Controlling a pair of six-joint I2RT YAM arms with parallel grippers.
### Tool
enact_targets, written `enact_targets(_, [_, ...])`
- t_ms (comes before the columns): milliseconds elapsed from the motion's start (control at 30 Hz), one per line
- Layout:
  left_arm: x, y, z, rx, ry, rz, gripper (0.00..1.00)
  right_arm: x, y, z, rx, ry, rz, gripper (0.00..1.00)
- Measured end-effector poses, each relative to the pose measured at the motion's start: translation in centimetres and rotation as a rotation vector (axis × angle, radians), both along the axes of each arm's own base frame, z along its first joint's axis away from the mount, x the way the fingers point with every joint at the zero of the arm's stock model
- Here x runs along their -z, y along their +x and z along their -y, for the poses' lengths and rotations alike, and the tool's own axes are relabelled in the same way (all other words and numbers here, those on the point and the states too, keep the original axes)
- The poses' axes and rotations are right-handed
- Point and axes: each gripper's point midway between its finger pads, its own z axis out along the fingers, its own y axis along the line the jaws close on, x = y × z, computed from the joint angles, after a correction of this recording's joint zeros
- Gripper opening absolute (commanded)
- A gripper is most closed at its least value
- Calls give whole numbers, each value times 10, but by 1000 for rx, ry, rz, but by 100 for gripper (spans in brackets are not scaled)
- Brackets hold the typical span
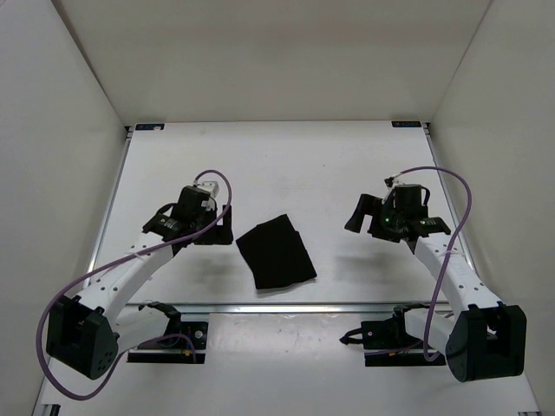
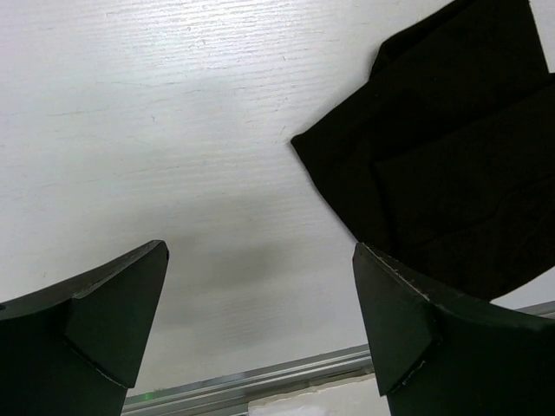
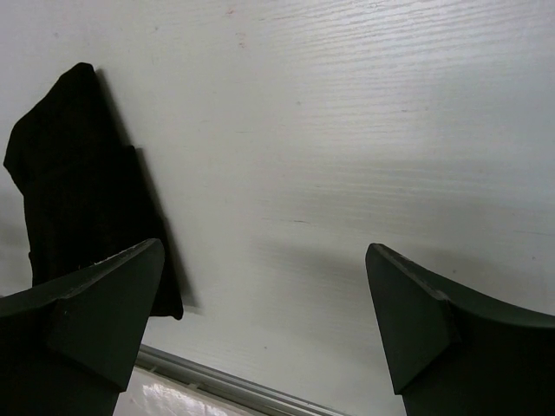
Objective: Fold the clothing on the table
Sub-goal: Fold the skirt
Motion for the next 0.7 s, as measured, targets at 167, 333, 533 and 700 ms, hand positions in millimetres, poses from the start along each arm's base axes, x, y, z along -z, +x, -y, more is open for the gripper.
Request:
enact_targets(167, [-6, -1, -4, 2, -14, 44, 99, -1, 0, -4, -17, 5, 7, 99])
enact_targets(333, [-9, -3, -7, 6, -27, 71, 99, -1, -1, -7, -41, 9, 9, 99])
enact_targets(533, [4, -11, -7, 14, -35, 45, 98, -3, 1, -9, -57, 18, 23, 99])
enact_targets(700, [3, -11, -6, 19, -49, 52, 99, -3, 1, -8, -57, 19, 22, 99])
